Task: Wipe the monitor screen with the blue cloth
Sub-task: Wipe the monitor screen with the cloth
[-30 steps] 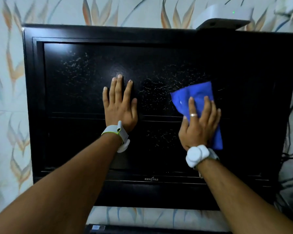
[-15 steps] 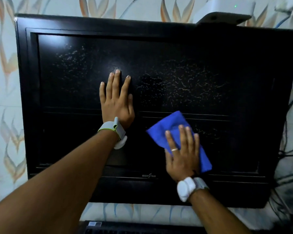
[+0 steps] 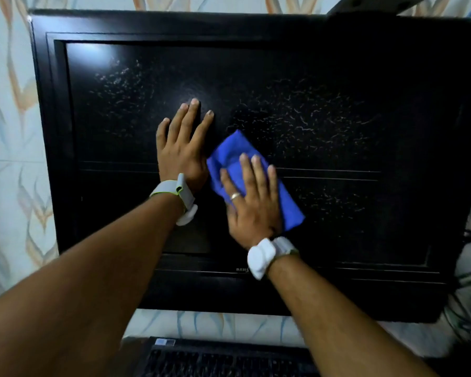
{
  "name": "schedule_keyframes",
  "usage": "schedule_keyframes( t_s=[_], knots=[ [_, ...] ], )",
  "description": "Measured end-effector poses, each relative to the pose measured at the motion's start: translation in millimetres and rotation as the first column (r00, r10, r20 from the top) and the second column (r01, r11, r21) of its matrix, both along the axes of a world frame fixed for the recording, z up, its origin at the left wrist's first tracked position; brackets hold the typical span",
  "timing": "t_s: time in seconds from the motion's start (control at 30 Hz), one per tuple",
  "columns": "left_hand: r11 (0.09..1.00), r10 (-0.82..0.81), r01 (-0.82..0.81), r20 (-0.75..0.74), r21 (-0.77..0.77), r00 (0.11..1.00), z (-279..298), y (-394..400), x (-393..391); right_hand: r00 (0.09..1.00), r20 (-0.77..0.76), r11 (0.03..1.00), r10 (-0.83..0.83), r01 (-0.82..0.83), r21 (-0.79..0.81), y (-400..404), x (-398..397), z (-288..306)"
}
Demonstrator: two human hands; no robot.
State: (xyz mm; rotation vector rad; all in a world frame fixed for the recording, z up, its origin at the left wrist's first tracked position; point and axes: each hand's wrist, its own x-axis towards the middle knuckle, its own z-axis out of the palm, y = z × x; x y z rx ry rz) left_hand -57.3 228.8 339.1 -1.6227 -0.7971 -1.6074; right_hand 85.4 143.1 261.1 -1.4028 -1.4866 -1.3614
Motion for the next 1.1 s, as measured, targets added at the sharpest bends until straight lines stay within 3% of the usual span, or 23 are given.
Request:
schedule_keyframes(
  t_s=[0.23, 0.3, 0.4, 0.5, 0.57, 0.67, 0.77, 0.93, 1.0, 1.1],
  knots=[
    [0.999, 0.007, -0.008, -0.029, -0.032, 1.0, -8, 3, -3, 0.983, 0.17, 0.986, -0.066, 0.091, -0.141, -18, 38, -108],
    [0.999, 0.01, -0.012, -0.042, -0.048, 0.999, -7, 2, -5, 0.989, 0.101, 0.989, -0.108, 0.117, -0.094, -28, 66, -113],
    [0.997, 0.015, -0.017, -0.038, -0.07, 0.999, -11, -2, -5, 0.983, -0.144, 0.992, -0.112, 0.118, 0.035, -44, 100, -98],
    [0.996, 0.006, -0.01, -0.041, -0.091, 0.999, -9, -5, -4, 0.93, -0.363, 0.969, -0.055, 0.138, 0.206, -46, 113, -45],
    [0.996, 0.01, -0.013, -0.04, -0.087, 0.999, -7, -5, -3, 0.919, -0.394, 0.947, -0.025, 0.147, 0.284, -37, 105, 4],
    [0.997, 0.009, -0.012, -0.036, -0.071, 0.999, -9, -2, -3, 0.949, -0.314, 0.94, 0.016, 0.093, 0.327, -17, 72, 67],
    [1.0, 0.002, -0.003, -0.033, -0.028, 0.999, -9, 4, -3, 0.99, -0.135, 0.968, 0.033, 0.002, 0.252, -2, 25, 84],
    [1.0, -0.008, 0.008, -0.006, 0.015, 1.0, -8, 8, -4, 1.0, 0.025, 0.999, 0.003, -0.004, 0.04, 1, 4, 9],
    [1.0, -0.017, 0.017, -0.018, -0.002, 1.0, -10, 5, -3, 0.999, 0.022, 0.998, -0.032, 0.031, 0.055, -7, 30, -16],
    [0.999, -0.016, 0.015, -0.024, -0.039, 1.0, -10, 0, -3, 0.992, -0.114, 0.985, -0.05, 0.068, 0.16, -25, 75, -15]
  ],
)
